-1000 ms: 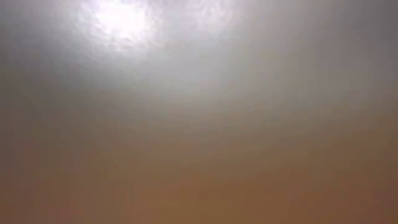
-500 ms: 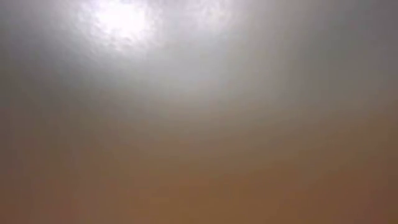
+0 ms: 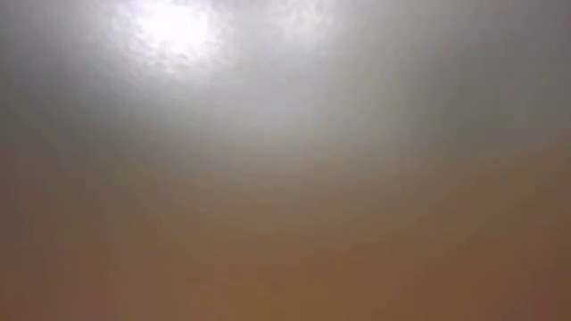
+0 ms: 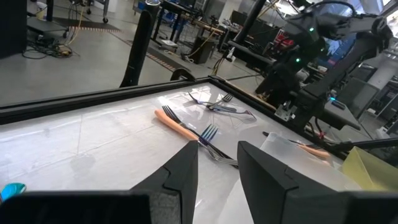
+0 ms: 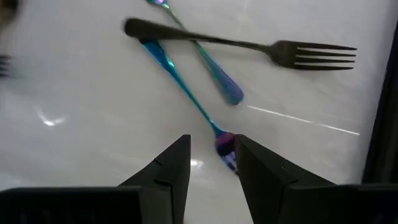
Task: Sort silverware by color (type)
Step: Put the blue fork into the yellow bin
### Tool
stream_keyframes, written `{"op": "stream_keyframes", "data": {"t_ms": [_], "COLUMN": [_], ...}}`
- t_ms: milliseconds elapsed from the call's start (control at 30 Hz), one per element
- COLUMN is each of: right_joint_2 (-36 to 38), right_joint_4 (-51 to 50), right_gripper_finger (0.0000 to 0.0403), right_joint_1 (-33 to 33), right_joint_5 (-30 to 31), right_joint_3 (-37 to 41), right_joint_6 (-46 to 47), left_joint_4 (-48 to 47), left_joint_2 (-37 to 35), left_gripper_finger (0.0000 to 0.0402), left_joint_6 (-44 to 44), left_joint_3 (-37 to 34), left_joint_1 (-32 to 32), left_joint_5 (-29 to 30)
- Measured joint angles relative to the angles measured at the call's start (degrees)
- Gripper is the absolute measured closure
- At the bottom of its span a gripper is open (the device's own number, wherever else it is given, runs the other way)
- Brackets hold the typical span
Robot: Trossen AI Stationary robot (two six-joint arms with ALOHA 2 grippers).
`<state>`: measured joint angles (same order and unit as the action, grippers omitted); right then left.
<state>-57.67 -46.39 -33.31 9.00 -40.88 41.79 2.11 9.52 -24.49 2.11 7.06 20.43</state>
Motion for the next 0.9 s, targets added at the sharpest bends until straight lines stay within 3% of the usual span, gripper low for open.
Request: {"op": "stream_keyframes", "data": {"t_ms": [467,900], "right_joint_2": [-13.57,-18.21], "right_joint_4": [0.57,4.67], "right_gripper_finger": [0.0287,0.0287], "right_joint_1": [-0.49,-0.98], "right_joint_5": [-0.03,-0.47], "right_joint_3": [0.0,0.02], "right_joint_6": [-8.87,-15.39], "left_joint_4": [0.0,0.0], "left_joint_2": [0.0,0.0], "left_gripper_finger": [0.0306,0.0306], "left_joint_6": [0.0,0.0], "left_joint_3": [0.0,0.0], "left_joint_1": [0.01,0.01], "left_joint_5": [0.0,0.0]}}
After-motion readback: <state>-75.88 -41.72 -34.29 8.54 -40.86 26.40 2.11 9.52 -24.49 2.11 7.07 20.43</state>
